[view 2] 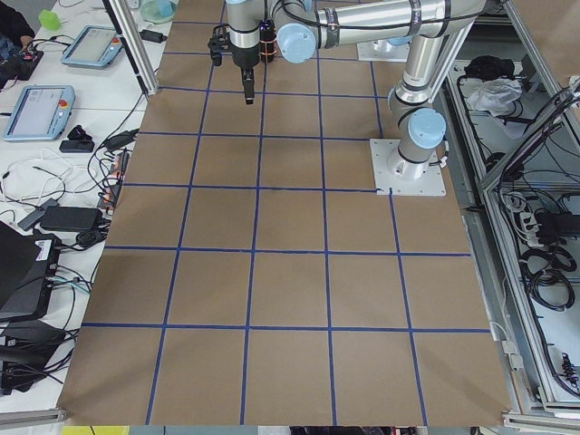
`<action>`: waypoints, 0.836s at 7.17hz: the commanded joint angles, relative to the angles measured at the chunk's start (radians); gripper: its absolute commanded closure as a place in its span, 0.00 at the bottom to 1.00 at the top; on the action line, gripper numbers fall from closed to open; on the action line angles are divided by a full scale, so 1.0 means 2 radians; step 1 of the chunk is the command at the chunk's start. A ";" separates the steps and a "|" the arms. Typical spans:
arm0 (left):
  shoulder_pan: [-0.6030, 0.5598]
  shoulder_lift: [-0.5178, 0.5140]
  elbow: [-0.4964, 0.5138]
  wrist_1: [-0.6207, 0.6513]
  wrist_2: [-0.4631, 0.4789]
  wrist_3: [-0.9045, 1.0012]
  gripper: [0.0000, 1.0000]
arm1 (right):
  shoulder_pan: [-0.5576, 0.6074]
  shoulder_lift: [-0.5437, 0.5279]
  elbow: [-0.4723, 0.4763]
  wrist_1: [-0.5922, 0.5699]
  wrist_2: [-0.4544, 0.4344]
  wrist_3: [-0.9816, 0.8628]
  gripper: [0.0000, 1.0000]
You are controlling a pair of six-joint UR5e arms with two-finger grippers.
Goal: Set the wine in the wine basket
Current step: 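Tilt the bottle and insert it into the empty rack ring with the right gripper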
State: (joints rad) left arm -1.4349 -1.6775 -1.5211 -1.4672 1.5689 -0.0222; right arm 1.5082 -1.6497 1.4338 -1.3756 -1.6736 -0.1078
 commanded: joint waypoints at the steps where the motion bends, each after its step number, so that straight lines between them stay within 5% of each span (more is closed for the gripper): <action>1: -0.015 0.002 -0.003 -0.001 0.003 -0.007 0.00 | -0.035 0.006 0.000 -0.036 0.007 -0.024 1.00; 6: -0.020 0.004 -0.004 -0.003 0.005 -0.006 0.00 | -0.035 0.058 -0.004 -0.075 0.038 -0.006 1.00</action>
State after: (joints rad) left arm -1.4751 -1.6710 -1.5293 -1.4725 1.5778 -0.0338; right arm 1.4376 -1.5582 1.4260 -1.5121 -1.5935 -0.1216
